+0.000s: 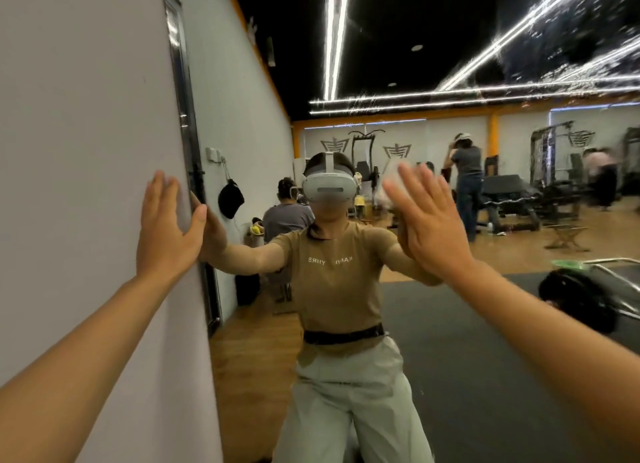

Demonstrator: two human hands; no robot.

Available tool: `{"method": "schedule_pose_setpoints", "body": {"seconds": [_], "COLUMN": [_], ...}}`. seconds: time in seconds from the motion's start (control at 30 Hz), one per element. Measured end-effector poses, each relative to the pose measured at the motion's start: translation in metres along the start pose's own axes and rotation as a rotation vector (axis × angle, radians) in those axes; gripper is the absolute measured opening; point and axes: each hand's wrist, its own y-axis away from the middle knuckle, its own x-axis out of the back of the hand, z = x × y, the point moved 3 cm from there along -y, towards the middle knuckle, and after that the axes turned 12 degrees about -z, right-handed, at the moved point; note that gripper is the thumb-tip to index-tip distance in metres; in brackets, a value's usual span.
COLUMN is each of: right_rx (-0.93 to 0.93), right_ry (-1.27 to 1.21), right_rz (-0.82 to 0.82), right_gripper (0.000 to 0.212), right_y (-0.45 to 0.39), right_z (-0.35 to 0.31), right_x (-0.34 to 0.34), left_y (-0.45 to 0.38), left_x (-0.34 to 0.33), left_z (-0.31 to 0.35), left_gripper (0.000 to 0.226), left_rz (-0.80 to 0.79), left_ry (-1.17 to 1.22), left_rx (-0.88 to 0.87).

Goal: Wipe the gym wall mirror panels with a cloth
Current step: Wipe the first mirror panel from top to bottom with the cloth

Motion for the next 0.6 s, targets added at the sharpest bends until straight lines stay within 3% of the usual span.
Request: {"method": "schedule_pose_setpoints", "body": {"seconds": [0.1,0.23,0.33,0.47,0.53,0.6], "right_rx": [-0.102,-0.111,0.081,0.426,0.479,0.488], "right_ry": [-0.017,-0.029,0.015,0.183,0.221,0.215], "right_rz": [0.085,0.131,0.035,-0.269,-0.351,-0.317], "right_gripper": [0.055,0.058,0.076,0.070,0.067,0.064], "right_y": [-0.072,-0.063,0.016,0.149,0.162,0.132], "right_z": [0.011,-0.010,-0.046,-0.082,-0.083,-0.078], "right_x": [0.036,0.024,-0.030,-0.096,-0.101,-0.089], "left_y": [0.001,0.001,0.001,0.002,0.003,0.005], "left_x": [0.000,-0.001,-0.003,-0.004,-0.004,-0.003], "left_z": [-0.001,-0.002,-0.004,-0.005,-0.005,-0.007], "left_gripper": [0.068,0.067,0.067,0.067,0.066,0.066], "left_rz": [-0.001,0.010,0.011,0.008,-0.004,-0.012], "left_ry": [0.010,0.012,0.020,0.026,0.031,0.040], "left_rx": [-0.010,-0.023,-0.028,-0.047,-0.054,-0.070]}}
